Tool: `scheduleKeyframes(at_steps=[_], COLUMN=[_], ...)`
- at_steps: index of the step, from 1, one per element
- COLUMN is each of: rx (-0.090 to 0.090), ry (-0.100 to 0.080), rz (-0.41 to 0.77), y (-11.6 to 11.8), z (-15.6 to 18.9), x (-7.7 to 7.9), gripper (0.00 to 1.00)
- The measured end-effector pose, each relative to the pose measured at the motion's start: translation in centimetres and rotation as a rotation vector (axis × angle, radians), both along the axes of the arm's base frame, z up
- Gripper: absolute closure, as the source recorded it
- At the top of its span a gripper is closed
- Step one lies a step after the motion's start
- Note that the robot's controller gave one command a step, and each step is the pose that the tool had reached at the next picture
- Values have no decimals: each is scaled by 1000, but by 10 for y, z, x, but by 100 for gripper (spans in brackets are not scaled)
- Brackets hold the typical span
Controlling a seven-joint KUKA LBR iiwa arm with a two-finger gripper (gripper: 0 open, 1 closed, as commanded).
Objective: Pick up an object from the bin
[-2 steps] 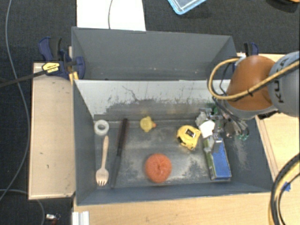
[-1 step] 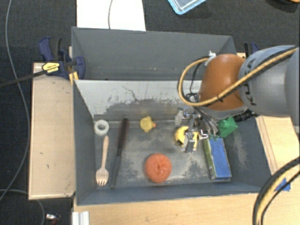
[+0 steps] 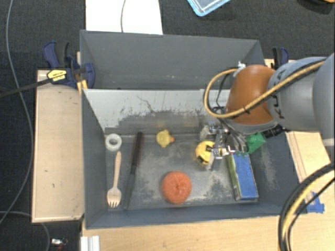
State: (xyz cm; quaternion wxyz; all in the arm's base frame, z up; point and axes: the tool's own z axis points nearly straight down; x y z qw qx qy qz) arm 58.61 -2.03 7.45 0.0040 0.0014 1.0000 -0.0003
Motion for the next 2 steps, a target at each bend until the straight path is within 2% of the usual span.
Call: scheduleKeyframes(at_steps=[1, 2], rx=[4, 4], ry=[-11, -11], rz=[-81, -79], y=[-23, -22], z=[4, 4], x=[2, 2], gripper=[100, 100])
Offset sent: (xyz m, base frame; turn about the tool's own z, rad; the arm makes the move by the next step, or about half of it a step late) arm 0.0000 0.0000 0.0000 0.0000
